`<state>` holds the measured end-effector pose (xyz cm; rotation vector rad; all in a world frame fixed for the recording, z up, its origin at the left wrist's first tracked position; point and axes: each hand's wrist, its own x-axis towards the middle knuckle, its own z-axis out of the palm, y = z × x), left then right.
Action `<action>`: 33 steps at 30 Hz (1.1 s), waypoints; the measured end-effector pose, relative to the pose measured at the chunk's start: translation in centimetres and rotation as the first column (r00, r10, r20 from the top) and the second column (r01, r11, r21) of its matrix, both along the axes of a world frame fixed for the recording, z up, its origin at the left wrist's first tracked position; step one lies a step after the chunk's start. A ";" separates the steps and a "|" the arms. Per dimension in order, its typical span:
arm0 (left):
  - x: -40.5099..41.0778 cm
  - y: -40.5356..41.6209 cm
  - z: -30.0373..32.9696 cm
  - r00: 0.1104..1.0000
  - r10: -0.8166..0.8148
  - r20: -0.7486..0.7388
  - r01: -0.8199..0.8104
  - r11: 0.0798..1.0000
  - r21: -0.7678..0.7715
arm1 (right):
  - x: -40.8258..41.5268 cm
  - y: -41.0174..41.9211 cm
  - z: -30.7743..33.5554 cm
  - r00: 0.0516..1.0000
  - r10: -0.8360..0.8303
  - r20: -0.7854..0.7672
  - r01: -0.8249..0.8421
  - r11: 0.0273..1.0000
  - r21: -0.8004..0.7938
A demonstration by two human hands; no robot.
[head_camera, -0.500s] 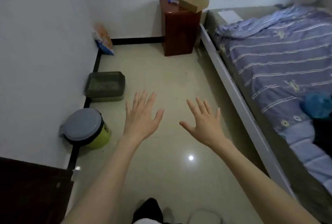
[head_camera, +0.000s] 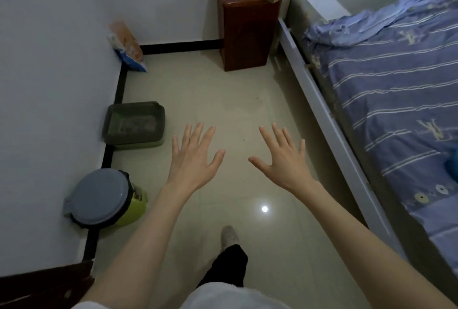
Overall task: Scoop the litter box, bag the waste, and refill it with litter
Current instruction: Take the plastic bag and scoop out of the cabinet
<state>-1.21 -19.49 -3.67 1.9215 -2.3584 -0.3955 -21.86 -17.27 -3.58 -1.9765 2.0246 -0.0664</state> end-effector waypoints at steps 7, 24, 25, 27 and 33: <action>-1.7 -12.2 0.0 0.999 -0.030 0.026 0.029 0.999 0.013 | -1.1 -11.6 0.8 1.000 -0.002 -0.014 0.002 1.000 -0.009; -9.4 -40.5 -0.2 0.999 -0.025 0.044 0.024 0.999 0.033 | -9.0 -40.4 0.5 0.996 0.084 -0.036 -0.083 0.996 0.038; -9.9 -42.2 -0.1 0.999 -0.024 0.043 0.022 0.999 0.030 | -9.4 -42.3 0.6 0.995 0.086 -0.042 -0.084 0.996 0.039; -10.7 -45.2 -0.2 0.999 -0.023 0.035 0.022 1.000 0.021 | -10.1 -45.9 0.8 0.995 0.089 -0.049 -0.087 0.995 0.048; -10.9 -54.1 -1.1 0.999 0.007 0.043 -0.010 0.998 0.068 | -10.1 -55.5 -0.1 0.991 0.123 -0.059 -0.119 0.990 0.070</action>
